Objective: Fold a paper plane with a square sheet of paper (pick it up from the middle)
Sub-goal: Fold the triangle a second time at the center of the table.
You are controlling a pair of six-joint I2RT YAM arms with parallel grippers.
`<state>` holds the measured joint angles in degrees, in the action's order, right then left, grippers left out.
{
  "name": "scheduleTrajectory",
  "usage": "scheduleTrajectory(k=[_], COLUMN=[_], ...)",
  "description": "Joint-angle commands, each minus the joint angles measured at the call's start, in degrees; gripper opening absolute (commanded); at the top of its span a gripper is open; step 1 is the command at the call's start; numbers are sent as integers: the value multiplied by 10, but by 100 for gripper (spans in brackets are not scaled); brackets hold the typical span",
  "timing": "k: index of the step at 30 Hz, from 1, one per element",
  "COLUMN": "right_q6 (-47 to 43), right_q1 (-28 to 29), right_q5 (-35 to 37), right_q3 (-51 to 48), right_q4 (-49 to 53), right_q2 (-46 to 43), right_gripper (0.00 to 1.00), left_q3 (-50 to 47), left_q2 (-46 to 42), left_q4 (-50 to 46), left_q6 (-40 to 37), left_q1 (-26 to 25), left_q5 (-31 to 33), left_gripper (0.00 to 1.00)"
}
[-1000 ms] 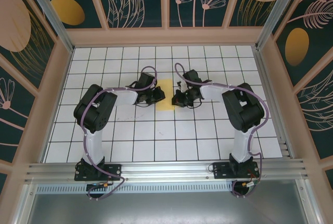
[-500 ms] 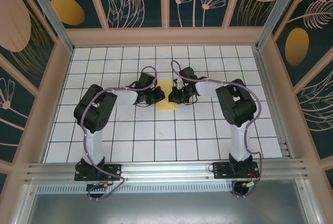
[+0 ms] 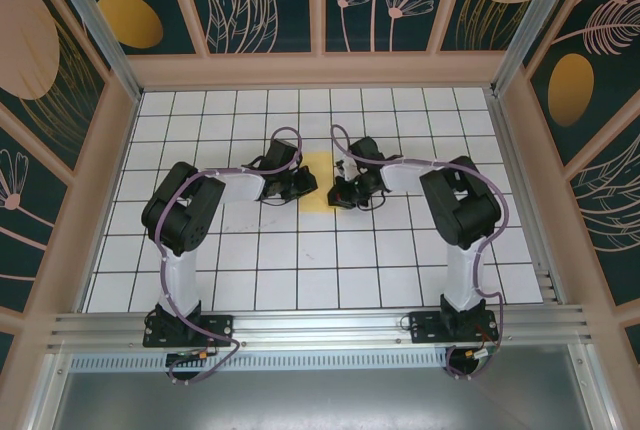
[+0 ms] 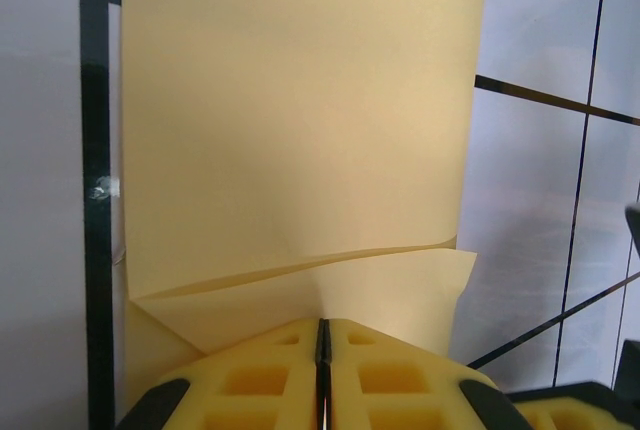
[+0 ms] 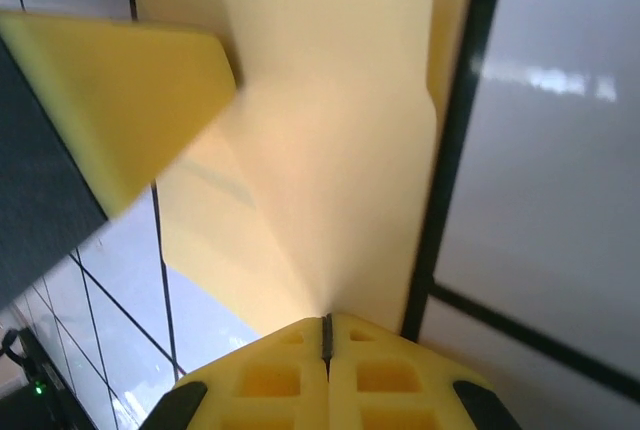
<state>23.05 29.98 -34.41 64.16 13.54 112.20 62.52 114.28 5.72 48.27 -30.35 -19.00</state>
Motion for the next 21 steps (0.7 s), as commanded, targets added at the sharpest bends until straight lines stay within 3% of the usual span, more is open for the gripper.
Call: scheduleTrajectory(k=[1,8,12,16,21], right_q6=[-21,-13,10,30,41], right_q1=[-1,-20,-34,-37,-33], right_q5=[-2,15,19,40,34], right_q3=[-33,-38,-30,-2,51], right_q4=[66,62,14,-15,-42], right_q2=[-26,-74,-108,-93,-42], right_gripper=[1,1,2,4,14], left_q3=[-3,10,16,-1,-45], left_q2=[20,11,-23,-58,-88], left_q4=[-47,-48,-21,15,35], left_q6=[4,0,9,44,84], left_q1=[1,1,2,2,3], left_q5=[34,25,3,-12,18], left_gripper=[10,12,21,31,39])
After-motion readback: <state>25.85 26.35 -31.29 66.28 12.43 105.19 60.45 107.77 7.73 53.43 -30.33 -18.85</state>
